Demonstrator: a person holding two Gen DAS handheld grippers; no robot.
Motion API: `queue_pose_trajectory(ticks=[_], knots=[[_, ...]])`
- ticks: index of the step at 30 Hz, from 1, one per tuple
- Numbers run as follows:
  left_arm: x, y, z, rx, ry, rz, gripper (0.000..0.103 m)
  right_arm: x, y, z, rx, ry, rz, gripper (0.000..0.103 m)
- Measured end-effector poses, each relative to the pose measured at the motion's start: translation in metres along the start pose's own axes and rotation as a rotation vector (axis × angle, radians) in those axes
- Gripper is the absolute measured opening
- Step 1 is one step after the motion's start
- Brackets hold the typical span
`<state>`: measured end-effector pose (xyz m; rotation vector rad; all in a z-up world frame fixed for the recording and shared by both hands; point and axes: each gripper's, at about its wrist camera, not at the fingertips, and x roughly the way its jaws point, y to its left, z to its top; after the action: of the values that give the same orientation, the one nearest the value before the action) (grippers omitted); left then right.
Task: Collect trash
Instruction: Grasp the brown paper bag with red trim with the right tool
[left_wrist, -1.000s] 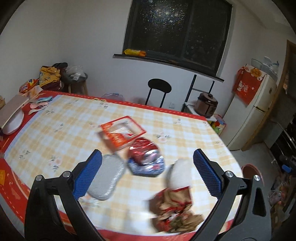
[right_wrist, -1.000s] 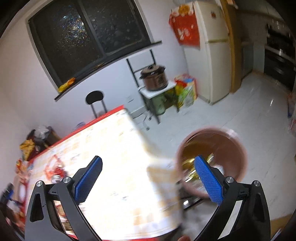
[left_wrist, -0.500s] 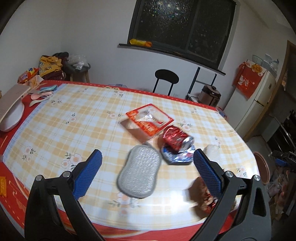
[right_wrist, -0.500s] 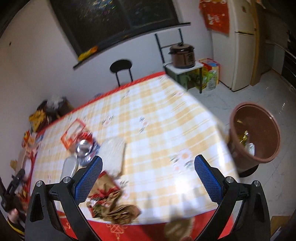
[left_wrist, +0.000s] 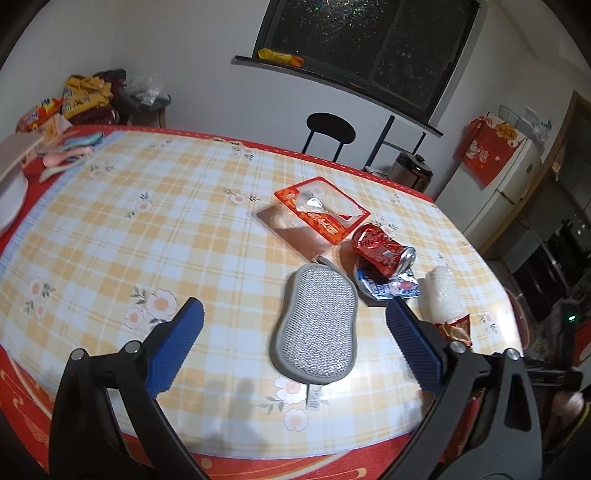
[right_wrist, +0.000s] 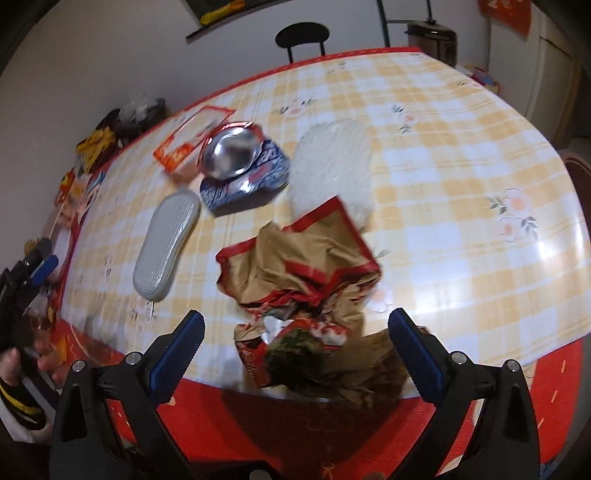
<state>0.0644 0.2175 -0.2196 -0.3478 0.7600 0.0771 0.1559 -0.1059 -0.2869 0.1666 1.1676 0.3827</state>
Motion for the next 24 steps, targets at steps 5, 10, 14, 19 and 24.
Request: queue_pose_trajectory(ticks=[5, 10, 14, 19, 24], knots=[[0.005, 0.001, -0.006, 0.021, 0.025, -0.024, 0.097, 0.023, 0.004, 0.008, -0.024, 0.032, -0.078, 0.098], [0.009, 0.009, -0.010, 0.009, 0.040, -0.025, 0.097, 0.037, 0.003, 0.011, -0.045, 0.074, -0.091, 0.098], [0.011, 0.016, -0.011, -0.001, 0.050, -0.024, 0.097, 0.042, 0.012, 0.012, -0.067, 0.088, -0.087, 0.098], [0.010, 0.020, -0.008, -0.012, 0.040, -0.025, 0.097, 0.047, 0.023, 0.009, -0.106, 0.114, -0.055, 0.098], [0.011, 0.021, -0.007, -0.015, 0.048, -0.029, 0.097, 0.055, 0.034, 0.004, -0.204, 0.159, -0.124, 0.098]])
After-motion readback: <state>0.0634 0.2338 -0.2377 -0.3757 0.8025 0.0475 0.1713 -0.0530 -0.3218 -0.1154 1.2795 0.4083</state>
